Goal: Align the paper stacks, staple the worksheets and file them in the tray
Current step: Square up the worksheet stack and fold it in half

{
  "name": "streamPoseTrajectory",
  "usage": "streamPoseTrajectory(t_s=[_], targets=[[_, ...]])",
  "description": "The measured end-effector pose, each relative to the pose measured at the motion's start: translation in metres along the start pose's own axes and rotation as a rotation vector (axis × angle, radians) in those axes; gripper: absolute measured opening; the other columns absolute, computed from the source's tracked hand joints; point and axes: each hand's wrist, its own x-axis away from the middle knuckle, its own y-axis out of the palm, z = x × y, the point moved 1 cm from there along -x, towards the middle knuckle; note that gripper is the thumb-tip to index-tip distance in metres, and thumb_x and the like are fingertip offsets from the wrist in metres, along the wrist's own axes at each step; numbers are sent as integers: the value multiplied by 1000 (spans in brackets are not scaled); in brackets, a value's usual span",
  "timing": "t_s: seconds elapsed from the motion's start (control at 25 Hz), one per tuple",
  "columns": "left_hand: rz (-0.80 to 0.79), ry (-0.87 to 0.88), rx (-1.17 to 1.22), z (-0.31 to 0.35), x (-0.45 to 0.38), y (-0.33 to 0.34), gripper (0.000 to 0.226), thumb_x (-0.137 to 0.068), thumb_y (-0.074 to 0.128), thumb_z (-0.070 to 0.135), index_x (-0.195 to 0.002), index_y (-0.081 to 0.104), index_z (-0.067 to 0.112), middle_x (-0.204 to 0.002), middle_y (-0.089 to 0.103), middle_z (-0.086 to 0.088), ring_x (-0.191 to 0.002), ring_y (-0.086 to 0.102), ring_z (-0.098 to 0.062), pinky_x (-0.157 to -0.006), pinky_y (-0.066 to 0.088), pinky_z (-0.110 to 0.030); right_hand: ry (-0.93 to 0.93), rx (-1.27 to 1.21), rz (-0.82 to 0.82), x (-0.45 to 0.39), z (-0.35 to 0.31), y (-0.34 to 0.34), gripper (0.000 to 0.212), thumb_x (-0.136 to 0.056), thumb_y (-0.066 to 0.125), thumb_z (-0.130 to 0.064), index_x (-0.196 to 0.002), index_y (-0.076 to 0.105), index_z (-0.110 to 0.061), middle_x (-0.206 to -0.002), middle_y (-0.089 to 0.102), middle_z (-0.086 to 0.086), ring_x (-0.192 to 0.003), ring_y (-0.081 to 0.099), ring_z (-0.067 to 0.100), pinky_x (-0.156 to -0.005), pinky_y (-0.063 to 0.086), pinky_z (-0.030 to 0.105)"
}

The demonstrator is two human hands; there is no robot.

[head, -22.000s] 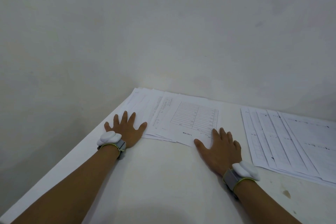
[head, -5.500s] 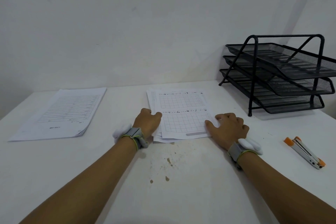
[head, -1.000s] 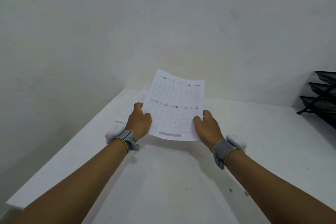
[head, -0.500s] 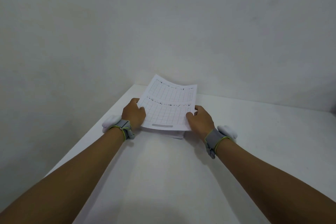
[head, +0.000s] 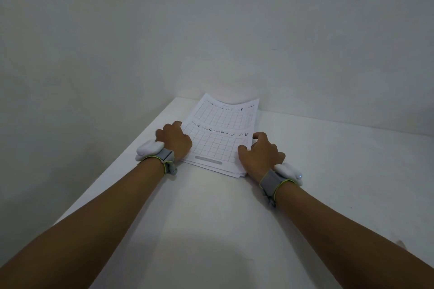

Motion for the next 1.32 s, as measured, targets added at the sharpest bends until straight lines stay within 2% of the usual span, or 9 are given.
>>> streamPoseTrajectory(t_s=[0.16, 0.36, 0.52, 0.6, 0.76, 0.92, 1.12, 1.24, 1.32], targets=[[-14, -108, -190, 3, 4, 0, 30, -79, 47, 41, -96, 45, 17, -111, 49, -12, -108, 41, -36, -81, 30, -41, 54, 218, 28, -2, 3, 2, 42, -75, 60, -48, -105, 57, -19, -105, 54, 2, -92, 35, 24, -77, 18, 37], [-137, -92, -44, 17, 3, -16, 36, -89, 46, 40, -69, 46, 11, -73, 51, -3, -74, 51, -26, -68, 35, -30, 100, 211, -105, -4, 3, -10, 40, -82, 56, -49, -111, 63, -22, -115, 54, 5, -113, 44, 30, -85, 28, 39], [-232, -118, 71, 17, 11, -31, 29, -95, 48, 32, -78, 49, 8, -75, 51, -5, -80, 51, -28, -68, 37, -29, 60, 199, -196, -6, 4, -19, 31, -86, 52, -41, -97, 69, -18, -117, 64, 8, -112, 52, 31, -88, 29, 37], [-262, -102, 80, 15, 17, -37, 22, -95, 48, 26, -78, 49, 11, -93, 51, -8, -85, 48, -28, -66, 36, -27, 44, 199, -217, -1, 6, -24, 35, -88, 53, -41, -108, 70, -18, -122, 63, 6, -116, 51, 30, -94, 30, 36], [-240, -10, 264, 11, 35, -41, 35, -96, 44, 14, -130, 48, 9, -125, 55, -12, -109, 53, -31, -79, 36, -27, 39, 184, -222, 16, 11, -34, 41, -88, 56, -43, -120, 66, -18, -127, 58, 8, -120, 50, 30, -99, 33, 36], [-126, 106, 517, 10, 73, -44, 20, -96, 43, 14, -111, 48, 25, -100, 61, 3, -76, 54, -6, -59, 36, -18, 44, -6, -294, 24, 21, -57, 43, -91, 58, -34, -125, 63, -8, -131, 58, 11, -124, 50, 31, -104, 36, 35], [-81, 216, 744, 33, 115, -53, 18, -98, 46, 22, -113, 47, 31, -97, 57, 25, -85, 57, 3, -67, 42, -16, 159, -597, -315, 25, 38, -100, 26, -91, 61, -20, -112, 51, -8, -94, 58, 10, -83, 57, 24, -78, 50, 36], [-123, 266, 856, 58, 139, -56, 20, -96, 49, 21, -113, 52, 30, -103, 64, 20, -90, 63, -3, -72, 48, -21, 144, -756, -260, 26, 48, -141, 20, -92, 54, -9, -110, 61, -5, -95, 62, 12, -82, 59, 26, -74, 53, 40], [-172, 286, 895, 75, 153, -57, 21, -93, 50, 15, -106, 54, 30, -100, 67, 15, -89, 64, -9, -73, 50, -25, 55, -741, -146, 30, 54, -168, 17, -93, 51, -8, -106, 60, -12, -96, 64, 7, -77, 60, 21, -65, 53, 32]])
